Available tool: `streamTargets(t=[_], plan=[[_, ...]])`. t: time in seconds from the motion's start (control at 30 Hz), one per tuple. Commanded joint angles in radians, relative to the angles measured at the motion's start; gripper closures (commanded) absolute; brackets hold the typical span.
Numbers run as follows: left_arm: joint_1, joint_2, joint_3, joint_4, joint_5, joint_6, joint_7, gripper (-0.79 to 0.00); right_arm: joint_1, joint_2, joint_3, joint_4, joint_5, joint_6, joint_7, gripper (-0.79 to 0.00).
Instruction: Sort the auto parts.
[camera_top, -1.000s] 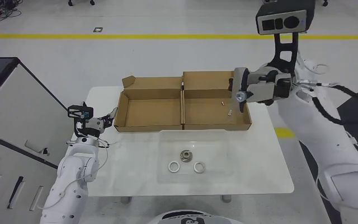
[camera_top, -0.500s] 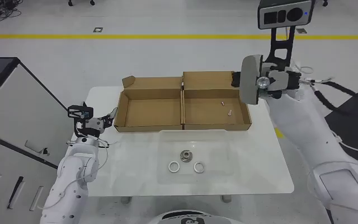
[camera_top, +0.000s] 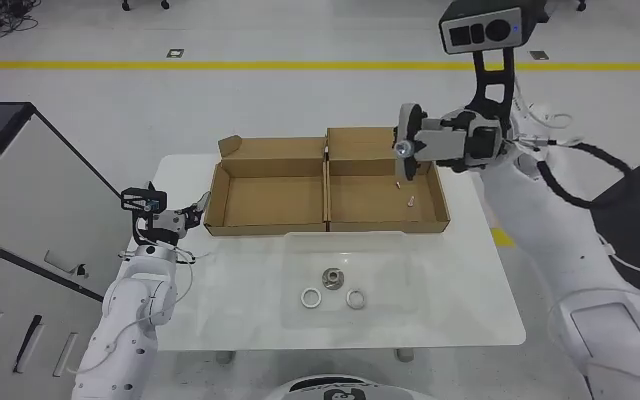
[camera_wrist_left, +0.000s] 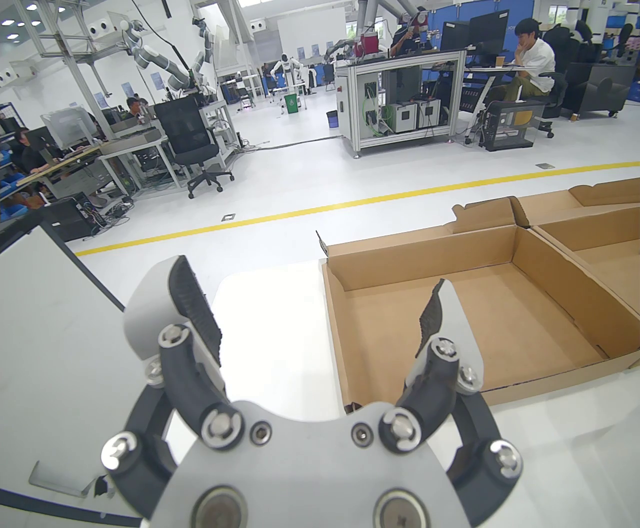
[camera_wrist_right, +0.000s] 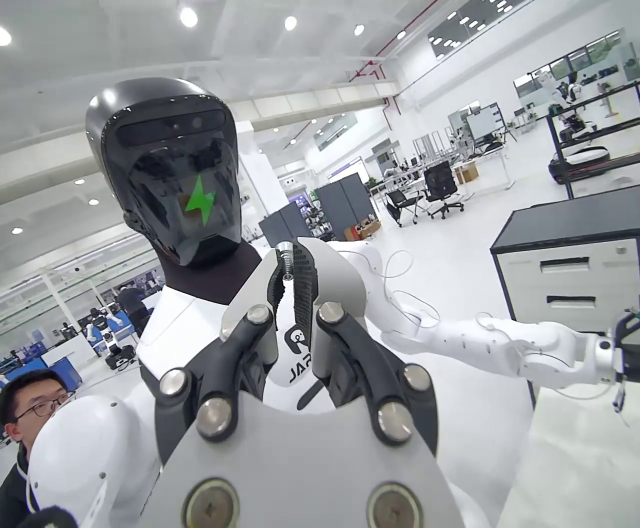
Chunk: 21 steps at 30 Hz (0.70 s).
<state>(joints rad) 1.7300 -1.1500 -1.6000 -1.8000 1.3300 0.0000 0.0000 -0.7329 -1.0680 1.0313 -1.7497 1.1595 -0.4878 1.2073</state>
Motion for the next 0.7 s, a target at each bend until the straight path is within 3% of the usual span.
streamTargets(t=[0.0,0.47,0.67], plan=[[0.0,0.0,0.0,0.0,0.0,0.0,0.0,-0.785,-0.01,-0.006,0.003,-0.009,0.048,-0.009,0.001,0.0],[0.0,0.0,0.0,0.0,0.0,0.0,0.0,-0.785,-0.076,-0.067,0.0,-0.033,0.335,-0.117,0.008,0.0],[0.0,0.0,0.0,0.0,0.0,0.0,0.0,-0.785,-0.081,-0.084,0.023,-0.019,0.298,-0.108,0.016,0.0]])
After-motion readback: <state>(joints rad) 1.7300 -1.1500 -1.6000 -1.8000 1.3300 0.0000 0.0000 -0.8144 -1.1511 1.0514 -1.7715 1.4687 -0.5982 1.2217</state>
